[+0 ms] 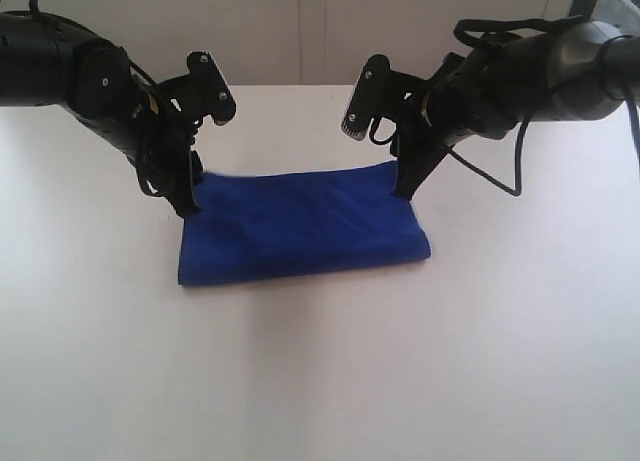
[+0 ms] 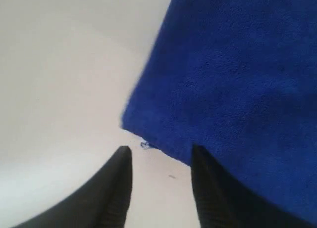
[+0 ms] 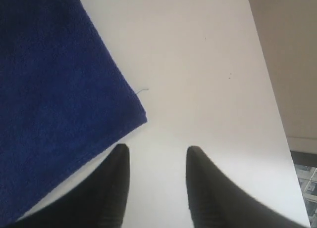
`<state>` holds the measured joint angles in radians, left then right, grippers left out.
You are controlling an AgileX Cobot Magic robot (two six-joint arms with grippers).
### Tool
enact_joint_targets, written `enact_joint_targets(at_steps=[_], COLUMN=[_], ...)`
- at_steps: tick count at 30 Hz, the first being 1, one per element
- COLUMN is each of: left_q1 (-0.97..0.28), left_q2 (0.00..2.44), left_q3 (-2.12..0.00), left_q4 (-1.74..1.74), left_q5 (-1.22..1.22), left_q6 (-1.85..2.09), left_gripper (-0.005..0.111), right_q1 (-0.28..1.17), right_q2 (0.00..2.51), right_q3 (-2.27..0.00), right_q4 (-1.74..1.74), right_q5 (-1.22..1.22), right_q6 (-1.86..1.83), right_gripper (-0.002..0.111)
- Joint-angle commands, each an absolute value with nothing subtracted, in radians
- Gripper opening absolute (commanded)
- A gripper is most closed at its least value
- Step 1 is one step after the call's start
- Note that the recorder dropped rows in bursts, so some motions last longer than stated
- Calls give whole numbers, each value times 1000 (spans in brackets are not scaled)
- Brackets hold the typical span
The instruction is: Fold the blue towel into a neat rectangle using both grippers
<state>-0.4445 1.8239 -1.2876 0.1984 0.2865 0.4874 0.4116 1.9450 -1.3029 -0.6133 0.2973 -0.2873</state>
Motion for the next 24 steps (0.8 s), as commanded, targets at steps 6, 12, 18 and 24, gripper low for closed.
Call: enact_joint_targets(at_steps=[6,12,18,24], left_q1=[-439,-439,-436,-356], left_q2=[1822,1822,1822,1854], left_q3=[-1294,-1294,-1367,-1513], left_q4=[201,188,177,-105], left_q5=[299,286,380,533], left_q6=[475,355,160,118], left_gripper=[51,25,0,0], right_q1=[407,407,398,329], right_q2=[1946,1946,1946,1946], right_q3=[-1306,-1308,-1422,-1559], right_q4=[-621,-615,-457,42], right_q5=[282,362,593,777], right_q6=[-191,102,117,-194], right_gripper=[38,13,0,0])
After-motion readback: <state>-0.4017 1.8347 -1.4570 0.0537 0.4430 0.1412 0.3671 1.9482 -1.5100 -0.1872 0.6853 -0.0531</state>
